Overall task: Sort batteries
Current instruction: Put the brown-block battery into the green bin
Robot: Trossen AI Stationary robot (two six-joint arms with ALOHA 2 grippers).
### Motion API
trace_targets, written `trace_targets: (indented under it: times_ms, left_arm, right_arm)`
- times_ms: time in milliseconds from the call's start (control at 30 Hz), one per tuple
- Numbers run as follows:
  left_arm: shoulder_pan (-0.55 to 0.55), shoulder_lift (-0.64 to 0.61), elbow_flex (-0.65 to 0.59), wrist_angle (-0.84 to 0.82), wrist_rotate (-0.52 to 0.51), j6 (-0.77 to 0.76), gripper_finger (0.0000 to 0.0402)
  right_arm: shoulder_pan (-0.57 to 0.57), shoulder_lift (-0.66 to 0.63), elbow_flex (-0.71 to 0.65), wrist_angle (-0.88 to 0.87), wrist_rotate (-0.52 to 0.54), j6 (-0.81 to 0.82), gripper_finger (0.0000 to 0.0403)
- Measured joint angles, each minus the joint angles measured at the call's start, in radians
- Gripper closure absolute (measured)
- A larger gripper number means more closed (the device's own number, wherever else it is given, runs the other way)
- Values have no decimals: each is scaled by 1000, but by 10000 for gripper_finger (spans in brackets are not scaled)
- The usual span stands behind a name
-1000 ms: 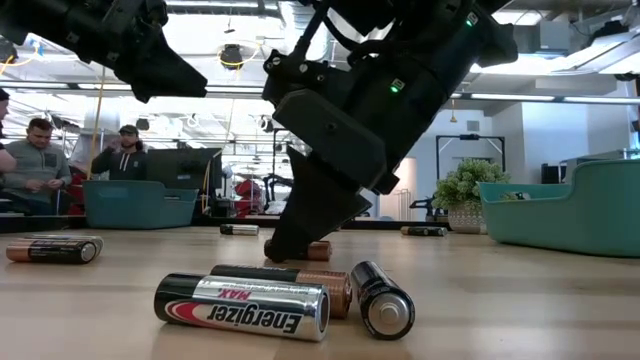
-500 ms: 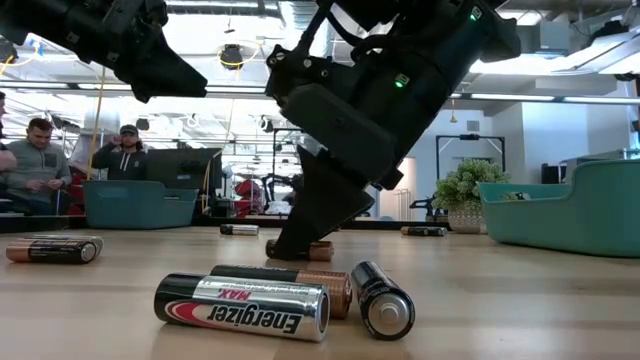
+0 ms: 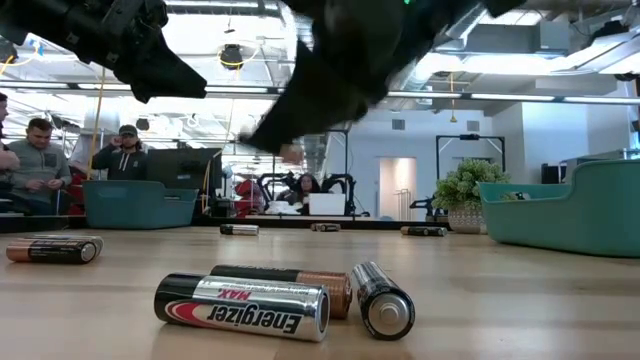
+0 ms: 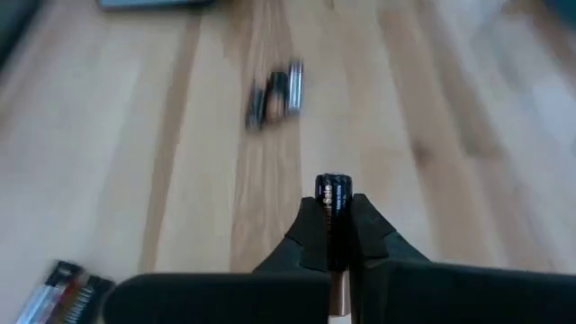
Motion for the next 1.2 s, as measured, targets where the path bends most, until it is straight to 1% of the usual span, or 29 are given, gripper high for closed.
trace_targets:
  times_ms: [133,300,367,533,600,700,900,1067,1200]
  left_arm:
    - [0,0,0,0,0,4,260]
    - [0,0,0,1,0,5,260]
    - [0,0,0,2,0,7,260]
    - [0,0,0,4,0,7,260]
    - [0,0,0,5,0,8,260]
    - [0,0,0,7,0,8,260]
    - [0,0,1,6,0,7,260]
    - [0,0,0,5,0,7,260]
    - [0,0,0,2,0,7,260]
  right_arm:
    - [-15,-113,-139,107,1,-25,398]
    - [-34,-295,-366,392,-6,-58,398]
    - [-41,-357,-448,476,-15,-52,398]
    - [-62,-460,-588,682,-118,-20,398]
    - [-70,-469,-625,765,-177,-11,398]
    - [-88,-470,-657,845,-249,7,398]
    - [-107,-470,-679,849,-257,11,397]
    - [-104,-470,-678,819,-235,-54,397]
    - [-94,-470,-678,795,-177,-185,397]
